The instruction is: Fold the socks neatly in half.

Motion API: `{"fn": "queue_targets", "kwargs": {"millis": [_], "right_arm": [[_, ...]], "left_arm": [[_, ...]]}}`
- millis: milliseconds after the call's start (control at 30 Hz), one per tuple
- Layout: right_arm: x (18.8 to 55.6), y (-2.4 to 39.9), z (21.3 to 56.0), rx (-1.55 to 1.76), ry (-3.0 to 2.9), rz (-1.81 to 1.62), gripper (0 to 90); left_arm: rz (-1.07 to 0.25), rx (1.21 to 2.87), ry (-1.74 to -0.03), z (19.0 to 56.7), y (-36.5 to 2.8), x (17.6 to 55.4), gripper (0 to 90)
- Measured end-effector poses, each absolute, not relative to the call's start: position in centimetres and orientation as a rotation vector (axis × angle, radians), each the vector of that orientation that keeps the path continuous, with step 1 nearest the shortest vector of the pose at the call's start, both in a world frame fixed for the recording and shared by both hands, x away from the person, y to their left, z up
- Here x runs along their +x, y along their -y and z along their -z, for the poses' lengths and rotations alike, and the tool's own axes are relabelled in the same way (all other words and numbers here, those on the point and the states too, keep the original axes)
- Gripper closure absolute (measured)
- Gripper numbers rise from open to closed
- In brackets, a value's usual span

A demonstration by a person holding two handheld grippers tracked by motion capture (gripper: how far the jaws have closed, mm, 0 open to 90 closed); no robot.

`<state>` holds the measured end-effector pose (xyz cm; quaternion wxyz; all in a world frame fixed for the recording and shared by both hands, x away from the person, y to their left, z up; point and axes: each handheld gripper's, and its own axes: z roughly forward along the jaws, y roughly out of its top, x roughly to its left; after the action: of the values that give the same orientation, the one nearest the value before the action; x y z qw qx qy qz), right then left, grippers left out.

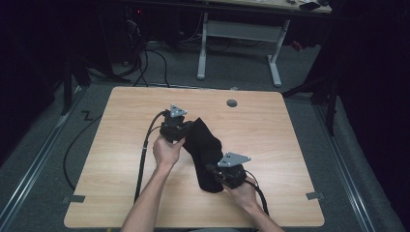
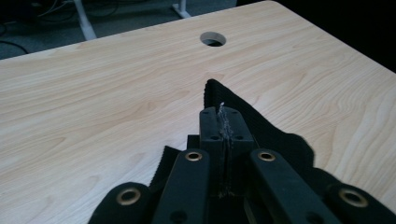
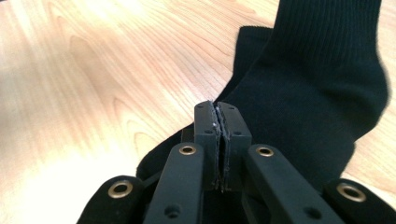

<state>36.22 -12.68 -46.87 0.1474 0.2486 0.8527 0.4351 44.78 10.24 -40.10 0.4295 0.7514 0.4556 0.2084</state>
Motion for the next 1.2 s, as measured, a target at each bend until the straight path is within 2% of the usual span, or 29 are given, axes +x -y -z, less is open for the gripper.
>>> {"fn": "queue_targets", "kwargs": {"millis": [200, 433, 567, 633, 667, 800, 967, 1067, 1200], "right_arm": [[36.0, 12.4, 47.4, 0.675, -2.498, -1.235, 87.2], [36.3, 11.7, 48.7, 0.683, -2.557, -1.181, 86.3], [36.7, 11.3, 49.3, 0.697, -2.611, -1.168, 77.1], [36.7, 11.3, 49.4, 0.696, -2.620, -1.170, 71.4], [36.7, 11.4, 49.3, 0.702, -2.615, -1.181, 68.5], [36.8, 12.2, 48.4, 0.757, -2.543, -1.234, 68.7], [37.5, 13.5, 47.7, 0.835, -2.484, -1.246, 76.3], [38.1, 13.9, 48.4, 0.867, -2.495, -1.210, 77.1], [38.2, 13.8, 49.3, 0.863, -2.530, -1.150, 77.0]], "left_arm": [[-0.526, 1.924, -1.239, 43.0, -11.8, 45.2, 88.7], [-0.541, 1.948, -1.254, 45.1, -11.5, 46.6, 88.1], [-0.563, 2.008, -1.284, 46.9, -11.1, 47.2, 86.2], [-0.545, 2.004, -1.317, 47.7, -11.2, 47.5, 80.5], [-0.529, 2.002, -1.326, 47.8, -11.2, 47.6, 70.8], [-0.527, 1.957, -1.303, 47.3, -11.4, 47.0, 55.4], [-0.537, 1.977, -1.228, 46.4, -10.8, 45.3, 49.1], [-0.442, 2.003, -1.185, 47.3, -10.0, 44.4, 49.0], [-0.401, 2.033, -1.166, 48.5, -9.1, 44.2, 47.8]]}}
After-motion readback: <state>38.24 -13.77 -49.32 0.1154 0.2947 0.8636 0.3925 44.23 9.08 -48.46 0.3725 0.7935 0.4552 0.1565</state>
